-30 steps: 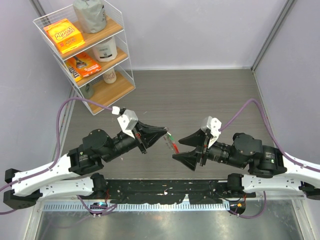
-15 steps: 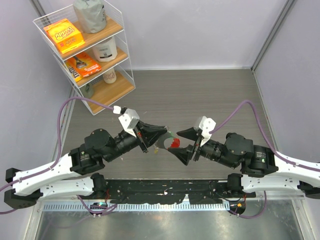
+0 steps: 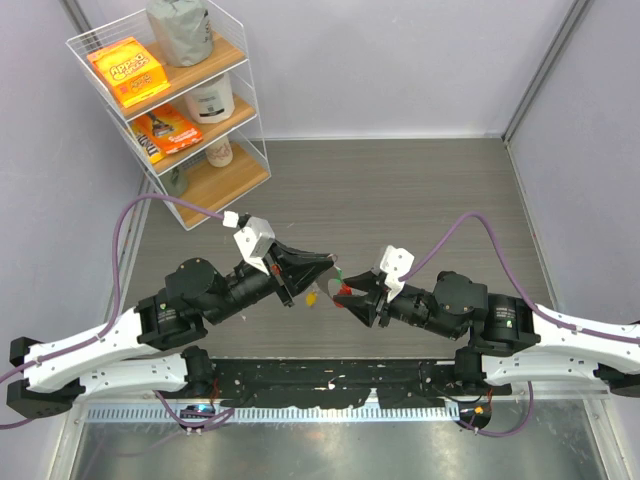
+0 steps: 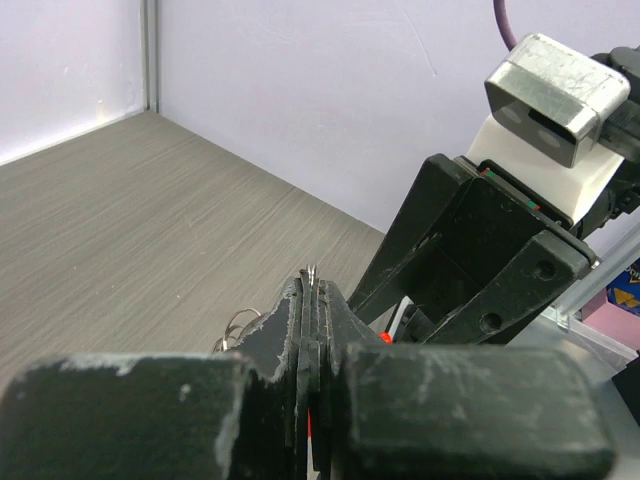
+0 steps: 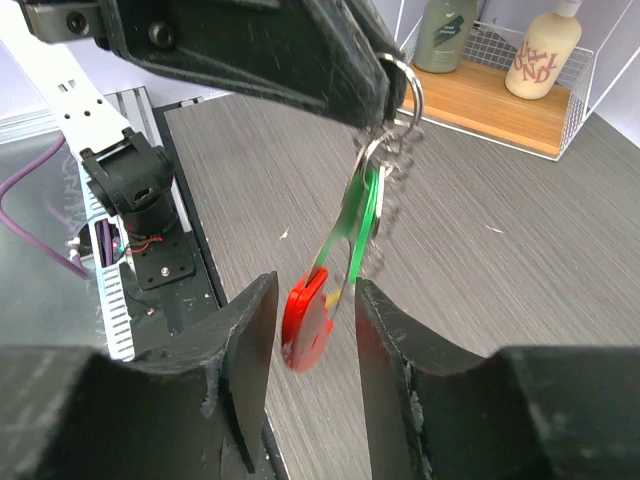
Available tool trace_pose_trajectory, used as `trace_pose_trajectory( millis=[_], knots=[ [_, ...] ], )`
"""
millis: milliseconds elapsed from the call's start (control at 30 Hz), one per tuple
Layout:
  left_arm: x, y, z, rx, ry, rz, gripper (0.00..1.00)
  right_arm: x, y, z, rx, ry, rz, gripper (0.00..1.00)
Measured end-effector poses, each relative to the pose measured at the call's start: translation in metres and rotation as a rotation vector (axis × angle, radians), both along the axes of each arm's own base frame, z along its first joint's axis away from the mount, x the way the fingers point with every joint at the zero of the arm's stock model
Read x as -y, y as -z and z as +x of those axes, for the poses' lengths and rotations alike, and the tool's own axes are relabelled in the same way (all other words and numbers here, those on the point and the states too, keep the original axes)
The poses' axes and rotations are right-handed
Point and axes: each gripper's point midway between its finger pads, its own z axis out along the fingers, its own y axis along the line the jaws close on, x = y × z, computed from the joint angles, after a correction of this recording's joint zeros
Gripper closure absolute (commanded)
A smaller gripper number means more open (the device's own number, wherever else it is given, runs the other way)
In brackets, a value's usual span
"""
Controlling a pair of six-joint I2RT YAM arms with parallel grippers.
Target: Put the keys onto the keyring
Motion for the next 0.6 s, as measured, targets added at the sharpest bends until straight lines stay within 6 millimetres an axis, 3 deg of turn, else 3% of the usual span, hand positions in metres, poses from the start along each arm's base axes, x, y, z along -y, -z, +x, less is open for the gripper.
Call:
trace_pose_trajectory(
  millis=[100,167,200,500,567,600],
  knots=[
    [-0.001,-0.0013,-0.0003,0.001,0.0,-0.004,1.0,0.0032,0.0031,-0.0002,-0.002,0.003,0.004,0.72],
    [-0.0013,-0.0019,-0.0004,0.002,0.0,-0.006,1.0,0.0048,0.0056,0.0,-0.005,0.007,0.004,0.83],
    [-0.0013,-0.0021,-0.0004,0.002,0.0,-0.007,1.0,0.005,0.0064,0.0003,-0.005,0.009,0.005,0.93],
    [-0.0019,-0.003,-0.0006,-0.009,-0.001,-0.016,0.99,0.0055,0.0069,0.0051,-0.008,0.037,0.012,0.95],
    [-0.0028,-0.0033,0.0009,-0.011,-0.011,-0.018,0.88,0.0054,0.0065,0.0056,-0.006,0.039,0.012,0.94],
    [-0.0036,-0.0035,0.0018,-0.013,-0.019,-0.019,0.77,0.0056,0.0064,0.0063,-0.003,0.042,0.012,0.95]
  ],
)
